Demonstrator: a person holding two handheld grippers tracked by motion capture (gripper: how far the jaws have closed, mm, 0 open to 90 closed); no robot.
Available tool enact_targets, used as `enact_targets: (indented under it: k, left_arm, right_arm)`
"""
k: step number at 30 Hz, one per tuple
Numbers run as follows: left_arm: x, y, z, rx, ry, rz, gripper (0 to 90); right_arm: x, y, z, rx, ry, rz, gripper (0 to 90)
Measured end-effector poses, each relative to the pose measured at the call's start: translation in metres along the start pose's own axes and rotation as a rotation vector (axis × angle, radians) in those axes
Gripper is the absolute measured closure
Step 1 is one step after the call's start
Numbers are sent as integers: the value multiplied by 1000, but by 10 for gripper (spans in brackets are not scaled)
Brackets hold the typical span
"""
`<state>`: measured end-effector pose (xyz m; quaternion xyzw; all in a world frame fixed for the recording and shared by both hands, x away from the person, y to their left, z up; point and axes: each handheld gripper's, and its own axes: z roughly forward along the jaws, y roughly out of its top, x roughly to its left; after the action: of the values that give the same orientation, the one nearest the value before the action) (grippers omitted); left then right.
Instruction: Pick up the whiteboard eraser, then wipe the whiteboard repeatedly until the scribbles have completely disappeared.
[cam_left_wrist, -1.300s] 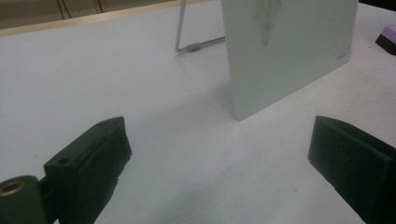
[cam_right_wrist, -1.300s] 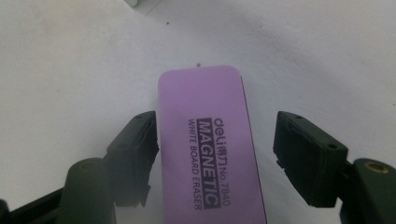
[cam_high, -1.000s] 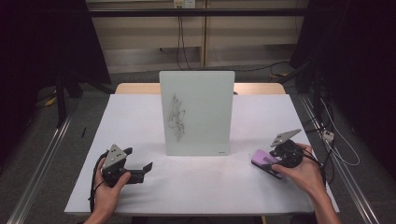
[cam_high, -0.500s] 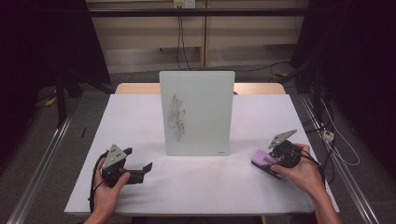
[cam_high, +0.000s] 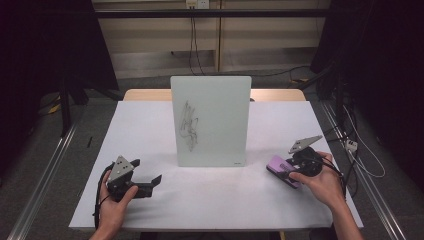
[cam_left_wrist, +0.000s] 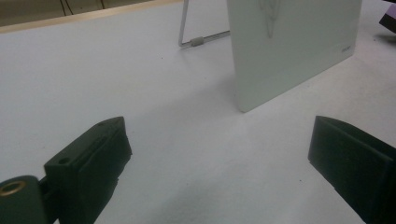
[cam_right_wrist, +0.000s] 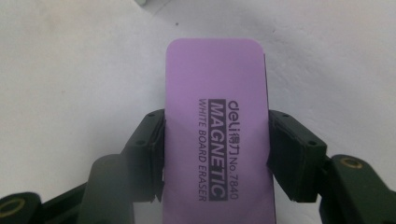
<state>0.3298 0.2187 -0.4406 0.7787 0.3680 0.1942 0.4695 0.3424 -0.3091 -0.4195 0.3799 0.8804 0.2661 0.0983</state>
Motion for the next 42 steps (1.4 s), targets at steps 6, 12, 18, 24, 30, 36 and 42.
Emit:
enact_targets:
  k: [6,12,18,24,30,36,42]
  left_arm:
    - [-1,1,1,-2,-2,3,49]
    - [-2,2,2,6,-6,10,50]
    - [-1,2,0,3,0,8,50]
    - [-2,1,1,4,0,9,49]
    - [-1,1,1,7,0,14,49]
    - [2,-1,1,8,-15,-21,49]
    - [1,1,0,3,-8,-8,49]
  right_arm:
    - [1,1,-1,-61,-3,21,418]
    - [3,2,-4,-132,-10,36,418]
    - [5,3,-6,-181,-12,39,418]
    - [5,4,-9,-220,2,52,418]
    - [8,9,-9,-247,29,44,419]
    - [13,14,-8,-270,46,38,419]
    - [23,20,-7,-272,58,7,418]
